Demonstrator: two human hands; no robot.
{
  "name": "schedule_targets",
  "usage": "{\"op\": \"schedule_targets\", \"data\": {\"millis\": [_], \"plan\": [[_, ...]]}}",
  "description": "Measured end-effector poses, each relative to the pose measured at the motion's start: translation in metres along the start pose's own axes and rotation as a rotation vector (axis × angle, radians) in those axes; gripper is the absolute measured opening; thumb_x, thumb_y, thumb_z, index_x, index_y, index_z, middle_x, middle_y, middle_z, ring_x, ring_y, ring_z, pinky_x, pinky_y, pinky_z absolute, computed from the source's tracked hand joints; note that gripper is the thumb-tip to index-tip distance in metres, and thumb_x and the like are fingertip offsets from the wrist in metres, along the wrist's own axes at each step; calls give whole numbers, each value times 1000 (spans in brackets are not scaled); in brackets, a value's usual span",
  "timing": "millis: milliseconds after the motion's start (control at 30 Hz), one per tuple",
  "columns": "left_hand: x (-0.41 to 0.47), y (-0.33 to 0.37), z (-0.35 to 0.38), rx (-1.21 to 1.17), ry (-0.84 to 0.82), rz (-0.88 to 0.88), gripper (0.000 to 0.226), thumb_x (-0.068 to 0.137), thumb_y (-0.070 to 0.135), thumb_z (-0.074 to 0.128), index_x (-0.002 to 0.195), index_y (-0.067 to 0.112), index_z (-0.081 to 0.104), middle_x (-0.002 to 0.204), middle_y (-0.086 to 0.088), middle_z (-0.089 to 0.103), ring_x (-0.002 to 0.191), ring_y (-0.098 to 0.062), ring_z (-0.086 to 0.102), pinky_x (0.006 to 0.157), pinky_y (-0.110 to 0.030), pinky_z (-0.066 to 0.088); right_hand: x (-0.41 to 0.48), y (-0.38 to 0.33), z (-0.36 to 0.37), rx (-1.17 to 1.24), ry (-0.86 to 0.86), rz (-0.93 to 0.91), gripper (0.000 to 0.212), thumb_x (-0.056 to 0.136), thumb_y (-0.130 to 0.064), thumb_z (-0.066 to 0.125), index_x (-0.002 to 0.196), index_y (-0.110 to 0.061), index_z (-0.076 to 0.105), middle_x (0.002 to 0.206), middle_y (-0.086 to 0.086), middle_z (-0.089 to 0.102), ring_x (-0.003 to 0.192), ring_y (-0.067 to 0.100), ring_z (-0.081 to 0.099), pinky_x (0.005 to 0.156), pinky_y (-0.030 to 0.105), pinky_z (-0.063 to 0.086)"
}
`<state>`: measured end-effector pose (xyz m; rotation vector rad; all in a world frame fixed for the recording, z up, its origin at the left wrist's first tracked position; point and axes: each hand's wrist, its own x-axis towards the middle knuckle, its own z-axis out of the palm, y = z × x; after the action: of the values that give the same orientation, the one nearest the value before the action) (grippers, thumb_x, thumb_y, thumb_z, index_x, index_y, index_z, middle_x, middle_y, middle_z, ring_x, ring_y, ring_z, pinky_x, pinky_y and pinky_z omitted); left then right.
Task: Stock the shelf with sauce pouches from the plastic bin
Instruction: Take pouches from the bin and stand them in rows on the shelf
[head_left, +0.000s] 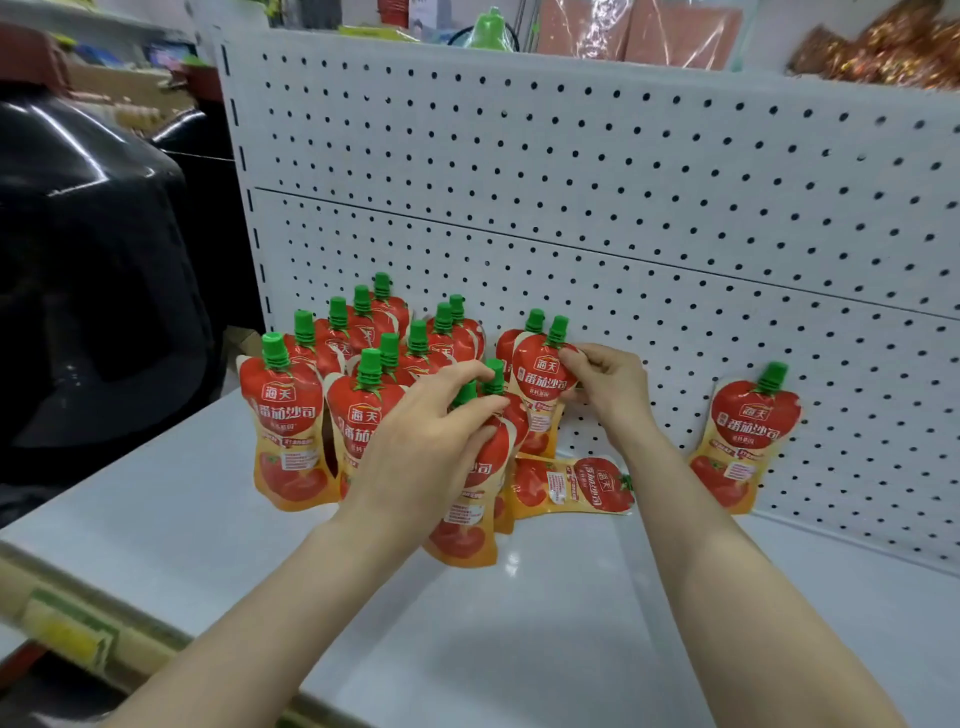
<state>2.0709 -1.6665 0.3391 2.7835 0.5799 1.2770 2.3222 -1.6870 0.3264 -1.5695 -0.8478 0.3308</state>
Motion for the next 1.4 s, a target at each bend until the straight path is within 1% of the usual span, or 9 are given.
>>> {"op": "schedule_targets", "data": {"millis": [133, 267, 367, 500, 700, 900, 1067, 1200, 1400], "plan": [[0, 0, 3, -1, 1, 14, 26, 88, 15, 66, 112, 9, 70, 126, -7, 59, 113, -23, 58, 92, -30, 48, -7, -6, 7, 12, -27, -9, 8, 92, -20, 68, 92, -19, 75, 86, 6, 77, 82, 31, 74, 75, 46, 62], [-1, -2, 3, 4, 7, 34, 25, 89, 16, 65, 112, 9, 70, 126, -8, 58, 114, -24, 57, 93, -32, 48, -14, -8, -5, -106, -92, 4, 30, 89, -24, 71, 117, -13, 71, 97, -1, 76, 87, 25, 74, 79, 44, 61], [-2, -4, 1, 3, 10, 42, 26, 90, 18, 63, 113, 10, 70, 126, -8, 58, 115, -24, 55, 93, -32, 47, -29, -5, -30, -602, -282, 61, 46, 86, -42, 72, 125, -18, 66, 113, -4, 69, 98, 16, 67, 94, 37, 54], [-3, -4, 1, -16, 4, 38, 27, 91, 20, 61, 115, 12, 69, 128, -7, 56, 116, -24, 53, 94, -32, 46, -57, 18, -37, -1138, -635, 202, 63, 80, -54, 73, 133, -25, 52, 127, 0, 56, 115, 27, 57, 97, 37, 47], [-8, -2, -3, -28, 3, 44, 27, 89, 19, 62, 114, 11, 69, 129, -9, 56, 115, -26, 54, 94, -34, 47, -80, 24, -44, -1082, -549, 202, 58, 72, -51, 81, 113, -28, 47, 108, 2, 52, 94, 22, 56, 81, 35, 49], [-14, 0, -7, -89, 0, 7, 50, 85, 6, 68, 133, 15, 55, 138, -7, 47, 120, -24, 51, 95, -31, 45, -96, 10, -58, -961, -436, 296, 85, 66, -28, 89, 134, -29, 38, 122, 5, 48, 101, 24, 55, 76, 31, 50], [-20, -1, -8, -160, -21, -158, 73, 87, 11, 68, 148, 26, 29, 135, -3, 49, 124, -18, 47, 101, -33, 44, -93, -42, -64, -682, -171, 108, 49, 71, -11, 83, 113, -24, 63, 112, 1, 62, 96, 21, 64, 77, 38, 60], [-20, 1, -10, -200, -20, -260, 71, 89, 18, 66, 148, 28, 27, 123, -2, 59, 116, -17, 53, 95, -31, 45, -80, -85, -32, -569, -79, -87, 33, 73, -8, 80, 96, -26, 66, 93, -7, 65, 83, 11, 64, 65, 30, 58], [-18, -6, -10, -205, -23, -244, 60, 91, 17, 64, 143, 28, 37, 123, 0, 62, 117, -16, 55, 96, -28, 44, -58, -74, 12, -552, -171, -62, 49, 72, -17, 84, 116, -23, 61, 105, -3, 65, 93, 17, 62, 77, 30, 52]]}}
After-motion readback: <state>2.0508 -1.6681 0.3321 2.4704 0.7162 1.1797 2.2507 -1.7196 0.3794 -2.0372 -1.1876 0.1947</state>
